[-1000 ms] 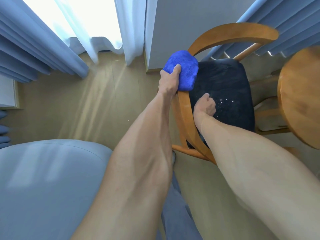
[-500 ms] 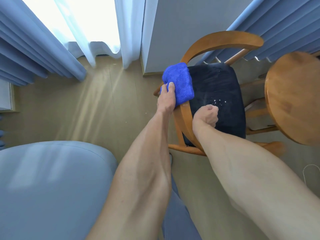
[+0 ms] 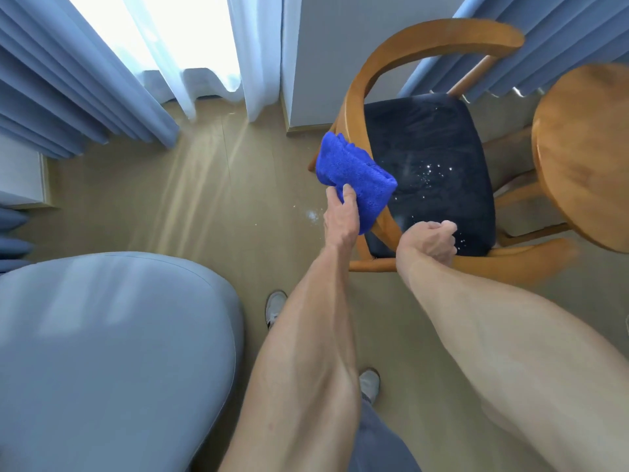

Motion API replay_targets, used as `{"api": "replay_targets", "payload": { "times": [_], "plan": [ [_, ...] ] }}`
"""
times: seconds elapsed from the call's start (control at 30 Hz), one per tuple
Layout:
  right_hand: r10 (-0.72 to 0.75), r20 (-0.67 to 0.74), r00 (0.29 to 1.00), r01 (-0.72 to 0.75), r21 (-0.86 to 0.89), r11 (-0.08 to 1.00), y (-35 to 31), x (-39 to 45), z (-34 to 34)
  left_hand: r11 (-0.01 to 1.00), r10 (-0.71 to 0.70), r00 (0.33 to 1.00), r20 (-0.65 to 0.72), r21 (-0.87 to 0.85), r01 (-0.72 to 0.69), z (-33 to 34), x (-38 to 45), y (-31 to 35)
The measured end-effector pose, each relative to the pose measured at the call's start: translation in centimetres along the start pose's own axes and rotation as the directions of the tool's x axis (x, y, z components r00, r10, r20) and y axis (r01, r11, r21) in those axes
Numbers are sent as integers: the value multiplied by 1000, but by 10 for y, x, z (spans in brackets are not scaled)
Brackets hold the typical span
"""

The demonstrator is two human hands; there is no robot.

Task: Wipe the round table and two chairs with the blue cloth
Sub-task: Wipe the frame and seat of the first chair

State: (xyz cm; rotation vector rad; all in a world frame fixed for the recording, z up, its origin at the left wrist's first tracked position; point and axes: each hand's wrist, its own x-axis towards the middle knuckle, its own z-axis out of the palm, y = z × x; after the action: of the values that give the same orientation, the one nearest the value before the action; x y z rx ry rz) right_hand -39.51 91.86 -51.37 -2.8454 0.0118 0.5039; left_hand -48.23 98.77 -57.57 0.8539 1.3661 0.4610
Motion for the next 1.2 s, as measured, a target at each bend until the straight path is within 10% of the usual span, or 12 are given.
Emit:
{"api": "replay_targets", "payload": {
  "times": [0.27,0.6,0.9,1.03,1.2],
  "plan": [
    [-243,-358,902,280,54,958,107,52,-5,999,43,985,-169,28,-39,61,-61,-50],
    [-364,-263,893,414,169,894,224,118,-35,895,252,949,-188,419,-155,149,-139,-136],
    [-941,49,334,937,-130,326,223,96,-20,556,428,887,174,723,-410,119,-143,-133],
    [-925,92,368,902,-277,331,216,93,-1,422,515,808,288,735,-531,95,-133,-115],
    [-866,68,496,812,-390,435,186,69,20,413,623,781,-39,865,-287,66,-107,-76]
  ]
}}
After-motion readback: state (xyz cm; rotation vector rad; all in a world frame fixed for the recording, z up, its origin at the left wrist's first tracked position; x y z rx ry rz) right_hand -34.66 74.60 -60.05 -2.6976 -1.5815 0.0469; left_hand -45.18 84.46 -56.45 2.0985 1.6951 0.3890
